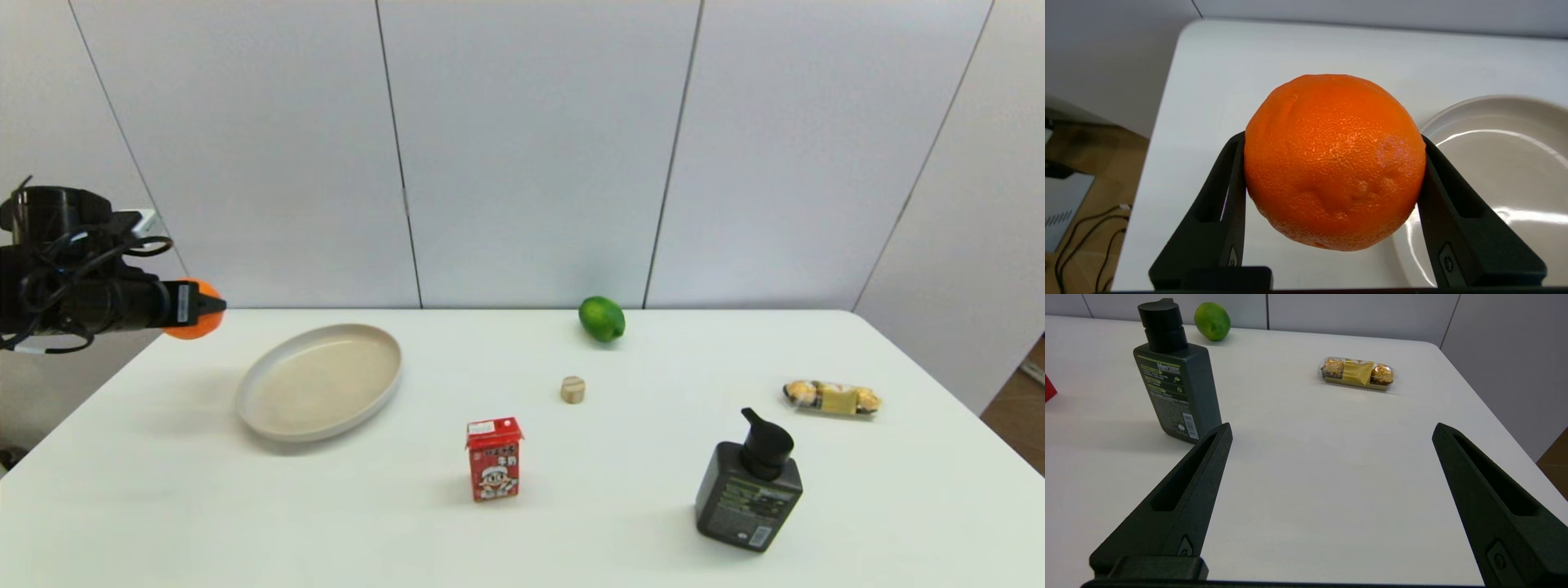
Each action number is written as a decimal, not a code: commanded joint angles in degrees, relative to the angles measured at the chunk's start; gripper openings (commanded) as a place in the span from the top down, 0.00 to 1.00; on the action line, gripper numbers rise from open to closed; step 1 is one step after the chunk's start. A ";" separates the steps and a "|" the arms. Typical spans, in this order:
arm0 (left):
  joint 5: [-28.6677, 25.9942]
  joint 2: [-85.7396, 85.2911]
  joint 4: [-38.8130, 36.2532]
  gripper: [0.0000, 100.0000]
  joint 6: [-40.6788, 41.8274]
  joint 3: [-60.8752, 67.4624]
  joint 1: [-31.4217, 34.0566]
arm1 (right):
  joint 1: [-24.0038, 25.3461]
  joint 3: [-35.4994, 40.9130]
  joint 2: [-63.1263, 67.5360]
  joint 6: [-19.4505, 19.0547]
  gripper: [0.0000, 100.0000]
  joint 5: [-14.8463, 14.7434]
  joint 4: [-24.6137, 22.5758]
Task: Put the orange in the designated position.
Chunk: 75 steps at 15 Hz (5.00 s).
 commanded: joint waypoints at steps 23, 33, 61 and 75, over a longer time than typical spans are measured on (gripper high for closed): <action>-0.67 -11.14 -4.62 0.00 -4.28 -16.17 -9.21 | 0.00 0.09 0.07 -0.03 0.00 0.05 -0.01; -0.59 -41.02 -5.41 0.00 -6.83 3.60 -21.78 | 0.00 0.09 0.07 -0.03 0.00 0.05 -0.01; 4.34 -107.91 -7.34 0.00 -9.03 68.38 -14.66 | 0.00 0.09 0.07 -0.03 0.00 0.05 -0.01; 7.59 -107.91 5.23 0.00 -10.61 68.29 -14.66 | 0.00 0.09 0.07 -0.03 0.00 0.05 -0.01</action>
